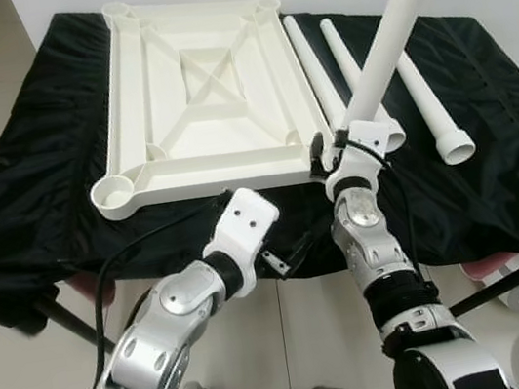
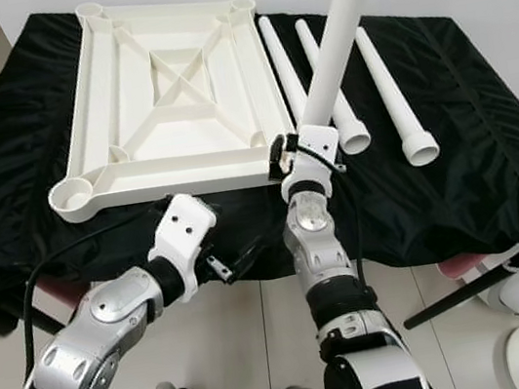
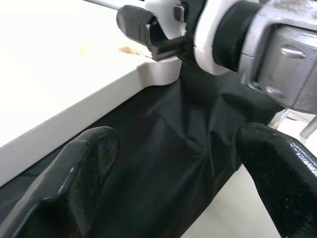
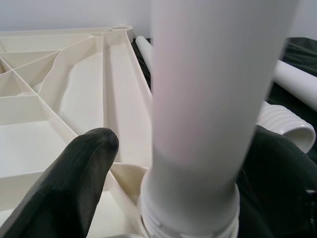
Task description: Building children table
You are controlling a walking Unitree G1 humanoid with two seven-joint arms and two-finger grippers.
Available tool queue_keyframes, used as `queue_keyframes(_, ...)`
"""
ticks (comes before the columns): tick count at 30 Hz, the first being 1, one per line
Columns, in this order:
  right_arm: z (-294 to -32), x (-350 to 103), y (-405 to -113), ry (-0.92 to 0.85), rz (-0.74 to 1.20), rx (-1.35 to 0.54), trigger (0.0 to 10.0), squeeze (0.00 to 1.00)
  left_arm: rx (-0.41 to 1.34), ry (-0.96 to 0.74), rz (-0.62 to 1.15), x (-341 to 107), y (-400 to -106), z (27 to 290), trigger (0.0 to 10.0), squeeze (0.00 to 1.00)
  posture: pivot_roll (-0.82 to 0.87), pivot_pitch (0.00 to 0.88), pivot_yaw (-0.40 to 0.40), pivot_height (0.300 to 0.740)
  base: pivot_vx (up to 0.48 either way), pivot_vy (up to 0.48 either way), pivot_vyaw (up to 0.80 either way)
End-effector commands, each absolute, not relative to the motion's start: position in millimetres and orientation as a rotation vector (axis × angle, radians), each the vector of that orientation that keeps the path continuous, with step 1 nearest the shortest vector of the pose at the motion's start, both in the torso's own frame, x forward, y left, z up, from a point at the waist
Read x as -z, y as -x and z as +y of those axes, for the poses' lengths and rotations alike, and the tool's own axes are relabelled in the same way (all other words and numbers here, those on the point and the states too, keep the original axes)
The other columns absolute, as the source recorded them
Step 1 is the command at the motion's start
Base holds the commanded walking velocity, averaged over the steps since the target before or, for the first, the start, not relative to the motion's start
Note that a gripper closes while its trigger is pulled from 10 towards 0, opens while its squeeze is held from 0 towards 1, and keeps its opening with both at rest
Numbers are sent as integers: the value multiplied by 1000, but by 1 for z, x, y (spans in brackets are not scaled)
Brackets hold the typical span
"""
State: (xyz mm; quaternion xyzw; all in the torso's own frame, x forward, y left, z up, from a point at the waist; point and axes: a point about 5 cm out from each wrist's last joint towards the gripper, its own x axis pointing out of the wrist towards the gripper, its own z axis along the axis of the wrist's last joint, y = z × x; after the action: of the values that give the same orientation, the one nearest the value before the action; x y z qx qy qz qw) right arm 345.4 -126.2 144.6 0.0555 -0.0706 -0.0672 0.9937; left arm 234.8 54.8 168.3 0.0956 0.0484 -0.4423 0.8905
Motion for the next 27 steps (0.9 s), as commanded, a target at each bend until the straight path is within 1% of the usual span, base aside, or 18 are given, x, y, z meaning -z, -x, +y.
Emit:
queue_keyframes(1,-133,-143,-344,-121,-146,126,10000,0,956,-192,103,-168,-231,51,10000,0,142,79,-132,740,0,0,0)
queue_keyframes(3,-137,-142,-343,-129,-144,90,10000,0,955,-191,102,-168,-231,51,10000,0,142,79,-132,740,0,0,0)
queue_keyframes(4,-144,-143,-344,-130,-150,46,10000,0,955,-191,101,-168,-231,50,10000,0,138,75,-132,740,0,0,0)
queue_keyframes(5,-144,-143,-344,-130,-150,46,10000,0,955,-191,101,-168,-231,50,10000,0,138,75,-132,740,0,0,0)
queue_keyframes(6,-150,-146,-346,-116,-162,-7,10000,0,956,-190,100,-168,-231,50,10000,0,135,73,-132,740,0,0,0)
queue_keyframes(7,-150,-146,-346,-116,-162,-7,10000,0,956,-190,100,-168,-231,50,10000,0,135,73,-132,740,0,0,0)
queue_keyframes(9,-163,-150,-352,-95,-169,-98,10000,0,959,-190,98,-168,-231,49,10000,0,134,70,-132,740,0,0,0)
queue_keyframes(10,-163,-150,-352,-95,-169,-98,10000,0,959,-190,98,-168,-231,49,10000,0,134,70,-132,740,0,0,0)
queue_keyframes(12,-176,-154,-359,-88,-164,-174,10000,0,962,-189,94,-169,-232,48,10000,0,132,68,-130,740,0,0,0)
queue_keyframes(14,-182,-157,-364,-64,-155,-247,10000,0,964,-190,93,-169,-232,48,10000,0,134,68,-129,740,0,0,0)
queue_keyframes(16,-182,-157,-364,-64,-155,-247,10000,0,964,-190,93,-169,-232,48,10000,0,134,68,-129,740,0,0,0)
queue_keyframes(19,-183,-158,-366,-55,-149,-303,10000,0,963,-191,92,-169,-232,48,10000,0,136,69,-128,740,0,0,0)
queue_keyframes(20,-183,-158,-367,-54,-134,-354,10000,0,962,-191,92,-169,-232,49,10000,0,138,70,-126,740,0,0,0)
queue_keyframes(21,-183,-158,-367,-54,-134,-354,10000,0,962,-191,92,-169,-232,49,10000,0,138,70,-126,740,0,0,0)
queue_keyframes(23,-182,-155,-368,-53,-96,-460,10000,0,961,-191,92,-169,-232,49,10000,0,138,72,-126,740,0,0,0)
queue_keyframes(24,-182,-155,-368,-53,-96,-460,10000,0,961,-191,92,-169,-232,49,10000,0,138,72,-126,740,0,0,0)
queue_keyframes(27,-182,-153,-369,-37,-53,-588,10000,0,957,-192,94,-170,-232,50,10000,0,143,75,-123,740,0,0,0)
